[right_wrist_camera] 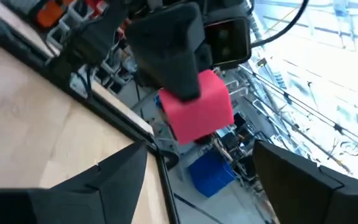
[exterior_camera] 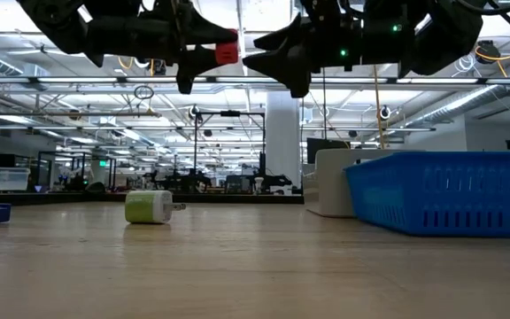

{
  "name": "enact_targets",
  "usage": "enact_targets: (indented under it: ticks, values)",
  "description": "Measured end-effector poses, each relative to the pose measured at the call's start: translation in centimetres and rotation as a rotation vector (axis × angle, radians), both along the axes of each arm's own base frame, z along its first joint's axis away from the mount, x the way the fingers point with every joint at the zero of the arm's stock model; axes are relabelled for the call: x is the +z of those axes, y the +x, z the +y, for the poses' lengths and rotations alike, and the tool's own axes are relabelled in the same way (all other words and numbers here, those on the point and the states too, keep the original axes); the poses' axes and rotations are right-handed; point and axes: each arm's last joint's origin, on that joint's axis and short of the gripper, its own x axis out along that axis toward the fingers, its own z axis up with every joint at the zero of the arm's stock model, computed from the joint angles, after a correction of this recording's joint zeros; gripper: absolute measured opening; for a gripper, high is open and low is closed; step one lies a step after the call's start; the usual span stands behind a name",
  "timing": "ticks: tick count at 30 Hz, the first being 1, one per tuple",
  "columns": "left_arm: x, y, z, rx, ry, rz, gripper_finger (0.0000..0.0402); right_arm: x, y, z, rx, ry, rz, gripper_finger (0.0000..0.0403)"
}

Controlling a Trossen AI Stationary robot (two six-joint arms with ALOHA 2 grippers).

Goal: Pick & Place Office items
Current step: Put the pink charger adapter into the gray bin

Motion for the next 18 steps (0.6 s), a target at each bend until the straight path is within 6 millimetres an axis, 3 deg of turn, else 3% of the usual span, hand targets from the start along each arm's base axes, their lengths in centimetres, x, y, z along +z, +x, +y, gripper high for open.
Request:
enact_targets:
  ticks: [7, 11, 18]
  values:
    - [-0.9, 1.1, 0.1, -0.003, -0.036, 0.037, 0.0173, 0.4, 0.2, 0.1, 0.007, 0.006, -0.012, 0.0313]
    - [-0.5, 2.0, 0.1, -0.050, -0.053, 0.031, 0.0150, 0.2, 0.6, 0.2, 0.014, 0.027, 0.032, 0.0310]
    - [0.0, 2.2, -0.2, -0.088, -0.045, 0.018, 0.0167, 0.2, 0.5, 0.8, 0.033, 0.033, 0.037, 0.0291]
